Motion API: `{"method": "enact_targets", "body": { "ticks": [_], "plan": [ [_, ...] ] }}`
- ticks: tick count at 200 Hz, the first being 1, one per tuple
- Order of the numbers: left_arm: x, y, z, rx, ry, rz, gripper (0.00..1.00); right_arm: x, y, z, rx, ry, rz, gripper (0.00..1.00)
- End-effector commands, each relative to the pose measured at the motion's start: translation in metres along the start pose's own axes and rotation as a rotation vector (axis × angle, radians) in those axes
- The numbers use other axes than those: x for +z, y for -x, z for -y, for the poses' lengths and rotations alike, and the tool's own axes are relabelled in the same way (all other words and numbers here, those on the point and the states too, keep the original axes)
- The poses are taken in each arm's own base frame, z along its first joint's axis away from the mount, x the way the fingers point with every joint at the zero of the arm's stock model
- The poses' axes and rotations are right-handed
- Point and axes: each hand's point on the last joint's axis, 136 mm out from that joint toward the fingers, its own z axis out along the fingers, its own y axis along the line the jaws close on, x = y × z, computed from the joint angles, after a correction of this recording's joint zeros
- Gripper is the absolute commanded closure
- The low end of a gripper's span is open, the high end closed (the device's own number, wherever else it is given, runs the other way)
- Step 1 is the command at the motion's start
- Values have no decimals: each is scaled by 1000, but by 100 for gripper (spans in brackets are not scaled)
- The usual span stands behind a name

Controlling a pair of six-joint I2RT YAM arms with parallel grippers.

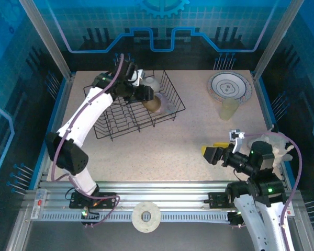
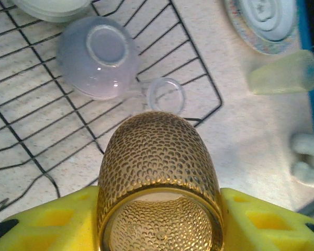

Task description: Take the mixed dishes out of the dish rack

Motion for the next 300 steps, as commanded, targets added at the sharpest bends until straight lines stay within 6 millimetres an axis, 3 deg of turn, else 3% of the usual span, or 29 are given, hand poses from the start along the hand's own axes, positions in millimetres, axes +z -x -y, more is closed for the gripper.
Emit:
{"method": "enact_targets", "body": {
  "ticks": [1,50,95,135,208,300],
  "plan": [
    [-23,-7,31,-34,-201,4,49,5,14,-19,-41,91,12,0],
    [-60,-24,57,-68,-450,11,49,25,40,-24,-32,157,27,0],
    [-71,-47,69,-109,-616,-15,48,55,64,-23,-17,225,23,0],
    [-80,-65,80,-142,-780,-72,48,81,78,-40,-33,326,4,0],
    [-67,-79,79,-214,-878,-128,48,112,77,-87,-39,508,-38,0],
    [-41,-92,89,-231,-923,-171,48,115,70,-118,-2,612,-46,1]
  ]
}}
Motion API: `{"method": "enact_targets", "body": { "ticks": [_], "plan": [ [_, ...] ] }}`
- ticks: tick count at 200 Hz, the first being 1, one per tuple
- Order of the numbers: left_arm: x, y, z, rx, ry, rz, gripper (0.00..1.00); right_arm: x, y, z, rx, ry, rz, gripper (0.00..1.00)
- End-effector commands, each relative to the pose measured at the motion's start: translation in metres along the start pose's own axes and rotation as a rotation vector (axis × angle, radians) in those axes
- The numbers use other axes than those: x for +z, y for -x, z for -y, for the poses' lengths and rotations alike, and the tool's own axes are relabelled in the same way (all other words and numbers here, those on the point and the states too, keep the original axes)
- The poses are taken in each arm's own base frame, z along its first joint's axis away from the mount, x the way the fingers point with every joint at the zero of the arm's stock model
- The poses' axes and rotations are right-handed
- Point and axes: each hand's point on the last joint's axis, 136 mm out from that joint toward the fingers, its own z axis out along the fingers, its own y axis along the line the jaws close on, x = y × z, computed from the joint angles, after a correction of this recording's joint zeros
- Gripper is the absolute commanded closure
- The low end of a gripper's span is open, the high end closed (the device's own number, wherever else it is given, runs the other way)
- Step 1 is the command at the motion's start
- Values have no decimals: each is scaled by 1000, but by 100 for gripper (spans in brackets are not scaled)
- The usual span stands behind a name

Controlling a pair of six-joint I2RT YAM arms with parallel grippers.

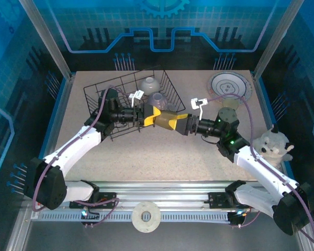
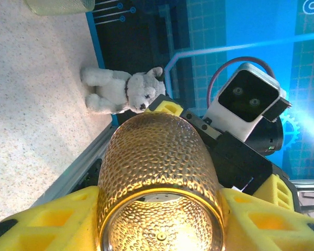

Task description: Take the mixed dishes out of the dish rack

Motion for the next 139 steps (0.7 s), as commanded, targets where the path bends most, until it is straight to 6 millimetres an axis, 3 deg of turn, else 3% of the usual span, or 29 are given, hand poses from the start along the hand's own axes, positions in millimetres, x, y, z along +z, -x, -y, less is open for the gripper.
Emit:
{"method": "enact_targets", "body": {
  "ticks": [1,88,139],
  "plan": [
    [8,-4,5,12,-41,-28,48,1,14,-24,-37,73,54,1],
    [16,1,-17,-10,-36,-11,49,-7,13,-39,0,117,84,16],
    [18,1,-23,4,-36,2,48,-6,14,-39,44,159,109,32]
  ]
}}
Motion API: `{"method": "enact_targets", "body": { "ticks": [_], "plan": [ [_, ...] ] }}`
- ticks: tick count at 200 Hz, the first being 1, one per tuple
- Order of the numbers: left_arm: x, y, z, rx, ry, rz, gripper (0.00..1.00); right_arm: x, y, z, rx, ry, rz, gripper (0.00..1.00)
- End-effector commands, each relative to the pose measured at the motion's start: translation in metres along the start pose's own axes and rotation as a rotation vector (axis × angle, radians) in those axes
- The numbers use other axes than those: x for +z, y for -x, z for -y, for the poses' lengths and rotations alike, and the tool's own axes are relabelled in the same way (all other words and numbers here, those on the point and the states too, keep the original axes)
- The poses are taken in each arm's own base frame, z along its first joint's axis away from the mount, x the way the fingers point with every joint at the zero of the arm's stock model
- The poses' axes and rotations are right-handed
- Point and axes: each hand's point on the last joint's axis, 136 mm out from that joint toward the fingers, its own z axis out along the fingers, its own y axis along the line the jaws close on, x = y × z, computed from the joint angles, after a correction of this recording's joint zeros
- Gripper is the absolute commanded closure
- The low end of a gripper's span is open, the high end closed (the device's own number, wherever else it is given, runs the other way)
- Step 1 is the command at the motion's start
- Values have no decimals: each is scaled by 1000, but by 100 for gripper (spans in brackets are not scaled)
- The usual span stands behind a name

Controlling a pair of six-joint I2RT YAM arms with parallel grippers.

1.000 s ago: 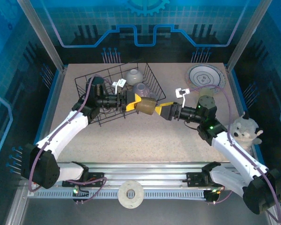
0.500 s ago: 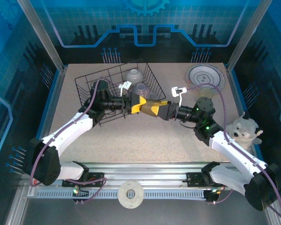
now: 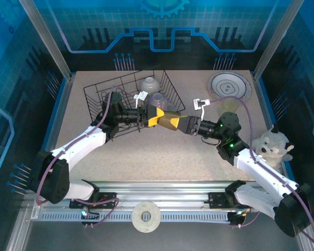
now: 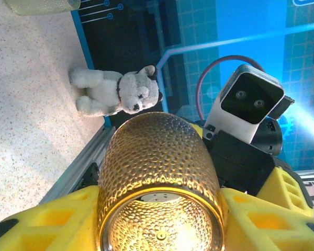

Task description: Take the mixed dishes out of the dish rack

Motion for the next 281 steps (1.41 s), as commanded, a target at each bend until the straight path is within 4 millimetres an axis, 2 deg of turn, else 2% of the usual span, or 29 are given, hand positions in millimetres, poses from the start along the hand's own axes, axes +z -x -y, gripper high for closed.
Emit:
{"method": "enact_targets", "body": {
  "ticks": [1,101,141,165,180,197,216,225,228,230,232,257,281],
  "plan": [
    [3,0,-15,-27,15,11,48,0,9,-31,-62,111,44,32],
    [7,3,-18,-27,-15,30,49,0,6,-28,-45,106,57,65],
    [7,2,-20,-25,-15,31,49,0,6,-24,-35,92,63,84],
    [8,2,-19,-22,-16,31,48,0,7,-24,-33,86,65,100],
    [8,2,-18,-21,-20,29,47,0,7,-24,-30,80,60,100],
    [7,1,-16,-14,-29,27,43,0,7,-23,-32,71,61,100],
    [6,1,-10,3,-44,27,30,-2,7,-23,-37,61,62,100],
    [5,0,-5,18,-53,27,21,-3,7,-23,-42,55,64,100],
    [5,-1,-4,23,-56,25,14,-4,7,-24,-45,53,65,100],
    [5,-1,-3,27,-57,23,5,-4,7,-24,-46,51,65,100],
    [4,-2,-2,31,-59,23,2,-4,7,-24,-47,50,64,100],
    [-1,-8,22,116,-101,8,1,-13,13,-24,-61,15,79,100],
    [-10,-16,45,216,-105,10,1,-32,28,-21,-74,-47,124,100]
  ]
}}
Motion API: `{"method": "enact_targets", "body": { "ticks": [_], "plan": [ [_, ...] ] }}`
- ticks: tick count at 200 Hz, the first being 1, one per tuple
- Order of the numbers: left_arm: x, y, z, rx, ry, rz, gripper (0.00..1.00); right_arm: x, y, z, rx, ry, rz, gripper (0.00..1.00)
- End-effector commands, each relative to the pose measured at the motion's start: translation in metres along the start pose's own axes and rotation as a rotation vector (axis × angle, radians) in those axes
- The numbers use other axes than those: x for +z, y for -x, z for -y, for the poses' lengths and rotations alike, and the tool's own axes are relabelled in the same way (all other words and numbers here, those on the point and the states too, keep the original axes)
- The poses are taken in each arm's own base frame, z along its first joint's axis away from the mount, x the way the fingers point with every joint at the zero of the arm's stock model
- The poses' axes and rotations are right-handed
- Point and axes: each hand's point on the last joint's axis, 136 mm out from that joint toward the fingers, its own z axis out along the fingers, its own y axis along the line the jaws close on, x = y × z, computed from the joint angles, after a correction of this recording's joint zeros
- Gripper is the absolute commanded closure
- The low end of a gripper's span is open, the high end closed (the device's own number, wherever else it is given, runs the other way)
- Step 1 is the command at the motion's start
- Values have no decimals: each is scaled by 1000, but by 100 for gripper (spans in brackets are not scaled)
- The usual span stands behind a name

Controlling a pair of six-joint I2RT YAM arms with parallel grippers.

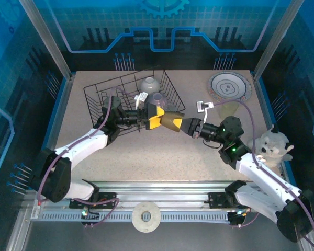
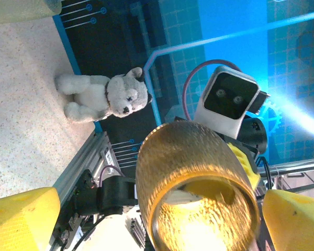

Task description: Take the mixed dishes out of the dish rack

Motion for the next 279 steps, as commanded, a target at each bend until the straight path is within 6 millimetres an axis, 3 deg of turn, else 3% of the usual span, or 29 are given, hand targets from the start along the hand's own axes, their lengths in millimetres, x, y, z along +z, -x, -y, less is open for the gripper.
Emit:
{"method": "enact_targets", "body": {
  "ticks": [1,28,60,84,117,138,173,233,279],
  "plan": [
    [-9,-10,39,163,-39,-10,1,-18,27,-20,-86,-13,67,100],
    [-22,-22,57,284,38,-1,1,-48,57,-10,-89,-123,153,100],
    [-45,-44,64,438,214,2,1,-79,85,24,-54,-392,178,100],
    [-61,-59,57,494,313,-7,1,-101,95,56,-97,-708,117,100],
    [-76,-68,35,528,412,14,1,-122,119,90,-172,-1002,52,100],
    [-83,-66,24,546,451,72,1,-124,130,114,-196,-1137,-36,100],
    [-88,-68,30,666,389,187,1,-115,139,156,-252,-1326,-225,100],
    [-97,-76,18,682,446,187,1,-99,143,230,-233,-1463,-447,100],
    [-98,-77,14,677,465,183,1,-97,138,270,-214,-1524,-606,100]
  ]
}}
